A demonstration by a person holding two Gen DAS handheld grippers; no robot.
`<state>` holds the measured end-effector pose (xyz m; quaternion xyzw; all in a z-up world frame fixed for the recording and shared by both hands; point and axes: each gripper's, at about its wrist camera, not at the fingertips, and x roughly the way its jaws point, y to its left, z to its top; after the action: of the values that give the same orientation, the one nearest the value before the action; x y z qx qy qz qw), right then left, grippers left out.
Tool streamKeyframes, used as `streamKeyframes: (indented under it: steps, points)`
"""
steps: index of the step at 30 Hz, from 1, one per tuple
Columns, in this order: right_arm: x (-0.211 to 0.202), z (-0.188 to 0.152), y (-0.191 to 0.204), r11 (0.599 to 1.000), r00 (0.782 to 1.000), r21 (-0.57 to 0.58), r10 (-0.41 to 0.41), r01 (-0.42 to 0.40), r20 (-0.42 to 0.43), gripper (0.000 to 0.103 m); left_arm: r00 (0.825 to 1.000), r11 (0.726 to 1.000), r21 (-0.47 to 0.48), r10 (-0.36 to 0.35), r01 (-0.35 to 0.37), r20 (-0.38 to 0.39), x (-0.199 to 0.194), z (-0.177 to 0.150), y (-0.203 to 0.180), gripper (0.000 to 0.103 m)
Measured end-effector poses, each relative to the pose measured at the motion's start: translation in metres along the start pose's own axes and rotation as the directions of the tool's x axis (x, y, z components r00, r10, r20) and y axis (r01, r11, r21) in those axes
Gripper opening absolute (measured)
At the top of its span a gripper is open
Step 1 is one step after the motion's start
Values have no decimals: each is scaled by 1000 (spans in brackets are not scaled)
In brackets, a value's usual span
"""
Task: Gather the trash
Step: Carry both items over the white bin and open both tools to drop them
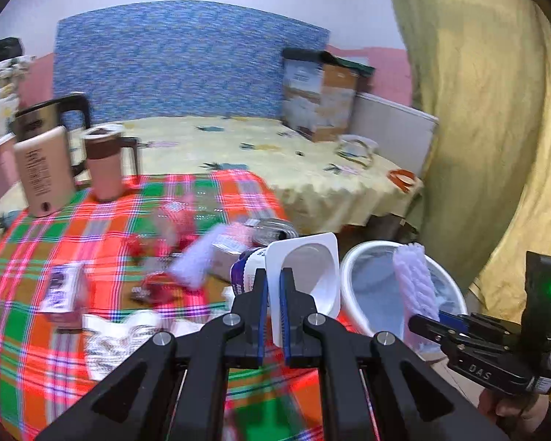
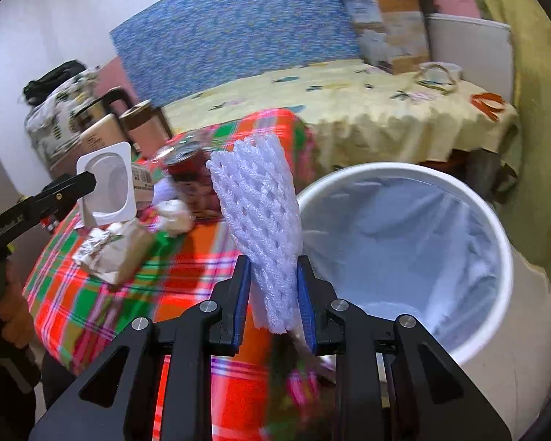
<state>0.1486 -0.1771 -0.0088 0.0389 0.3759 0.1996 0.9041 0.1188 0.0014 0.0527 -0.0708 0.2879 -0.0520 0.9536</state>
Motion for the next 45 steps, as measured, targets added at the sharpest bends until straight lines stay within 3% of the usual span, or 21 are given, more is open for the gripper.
streamKeyframes:
  steps: [10, 21, 25, 27, 28, 33, 45]
  points:
    - [-1, -11, -49, 989, 993, 91, -113, 115, -33, 27, 985, 984, 80, -151, 158, -88, 49, -1, -76, 7]
    - [1, -19, -72, 979, 985, 120, -157, 165, -76, 30, 958, 962, 129, -216, 242, -190, 88, -16, -117, 7]
    - [2, -20, -81, 978, 984, 129, -156, 166, -82, 35, 952, 959, 129, -224, 254, -208, 93, -20, -120, 10]
    - [2, -19, -82, 977, 984, 136, -156, 166, -83, 41, 952, 959, 130, -222, 252, -209, 93, -22, -121, 22]
    - [1, -20, -82, 977, 985, 137, -154, 164, -82, 42, 951, 958, 127, -226, 256, -209, 93, -21, -121, 23]
    - [-4, -19, -80, 979, 987, 130, -148, 155, -65, 51, 953, 962, 114, -222, 249, -205, 90, -22, -115, 24]
    - [-24, -16, -49, 994, 996, 71, -84, 83, 17, 53, 975, 980, 80, -170, 182, -143, 51, -27, -79, 24]
